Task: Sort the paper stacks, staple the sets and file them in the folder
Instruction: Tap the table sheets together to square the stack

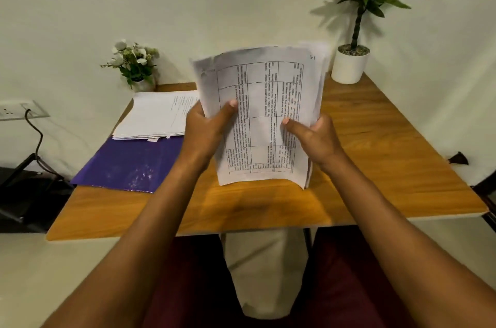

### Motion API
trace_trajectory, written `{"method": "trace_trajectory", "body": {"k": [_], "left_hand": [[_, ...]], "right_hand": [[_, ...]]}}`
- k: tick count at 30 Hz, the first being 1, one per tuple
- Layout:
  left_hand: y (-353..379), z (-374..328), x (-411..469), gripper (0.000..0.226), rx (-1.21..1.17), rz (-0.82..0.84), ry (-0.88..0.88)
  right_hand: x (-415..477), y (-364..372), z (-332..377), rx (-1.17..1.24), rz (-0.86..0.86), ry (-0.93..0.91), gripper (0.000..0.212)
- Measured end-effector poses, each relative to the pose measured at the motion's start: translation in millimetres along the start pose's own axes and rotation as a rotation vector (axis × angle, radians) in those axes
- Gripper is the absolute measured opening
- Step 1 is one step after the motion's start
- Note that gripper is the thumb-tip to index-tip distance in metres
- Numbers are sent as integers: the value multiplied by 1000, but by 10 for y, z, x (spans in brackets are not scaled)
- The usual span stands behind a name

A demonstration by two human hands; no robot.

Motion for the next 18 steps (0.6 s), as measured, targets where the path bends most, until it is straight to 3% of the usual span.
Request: {"method": "trace_trajectory", "body": {"k": [3, 9, 14, 18], "left_hand": [[13, 411, -183, 18, 13, 25, -81], [-15, 301, -171, 14, -27, -16, -48], [134, 724, -414, 22, -80, 56, -188], [96, 720, -394, 22, -124, 45, -157]], "right_hand": [[-109, 19, -335, -30, 4, 90, 17], [-102, -29, -193, 47, -25, 28, 14], [-299, 104, -612, 42, 21, 157, 12], [-268, 72, -565, 78, 6, 135, 15]]}}
Point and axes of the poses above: each hand's wrist, its own x-axis towards the middle knuckle, its own y-axis out of the palm, z = x × y, the point moved 10 cm from there along x, towards the middle knuckle
